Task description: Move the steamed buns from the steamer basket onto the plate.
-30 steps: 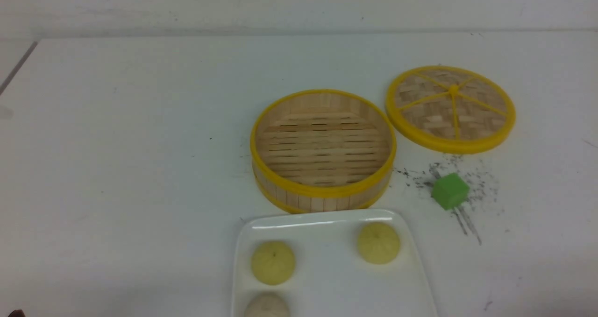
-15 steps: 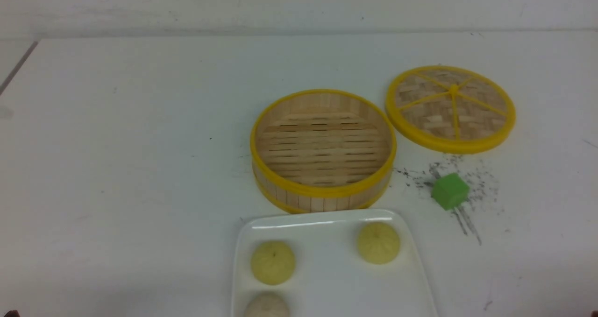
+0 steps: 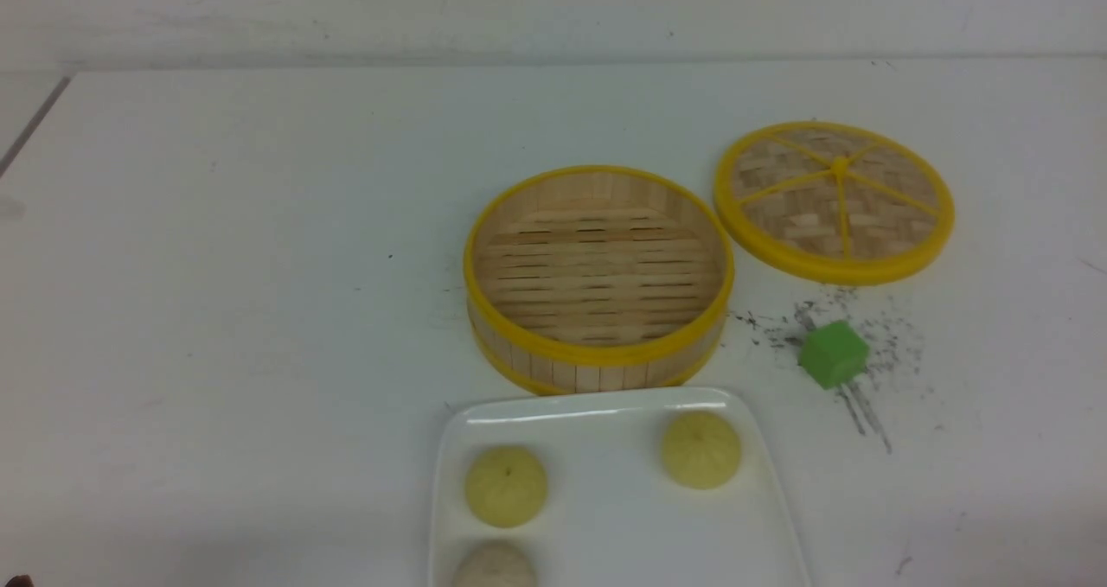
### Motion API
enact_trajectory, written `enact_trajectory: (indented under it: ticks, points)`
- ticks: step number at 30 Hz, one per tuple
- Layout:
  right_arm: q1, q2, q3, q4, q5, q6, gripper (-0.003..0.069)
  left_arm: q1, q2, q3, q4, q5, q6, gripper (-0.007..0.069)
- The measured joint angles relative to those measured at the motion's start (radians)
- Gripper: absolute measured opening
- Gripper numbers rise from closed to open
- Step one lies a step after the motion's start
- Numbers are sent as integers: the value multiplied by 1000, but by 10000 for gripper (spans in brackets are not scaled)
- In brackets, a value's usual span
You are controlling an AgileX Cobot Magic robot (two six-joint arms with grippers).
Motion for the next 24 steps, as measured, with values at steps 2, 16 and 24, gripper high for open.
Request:
enact_trajectory:
  ticks: [2, 16, 24]
  points:
    - [-1, 0, 0, 9, -1, 8, 239, 0, 0, 0, 0, 0, 0, 241]
    - [49, 0, 0, 19, -1, 32, 239, 0, 0, 0, 2, 1, 0, 241]
    - [49, 0, 0, 19, -1, 32, 239, 0, 0, 0, 3, 1, 0, 241]
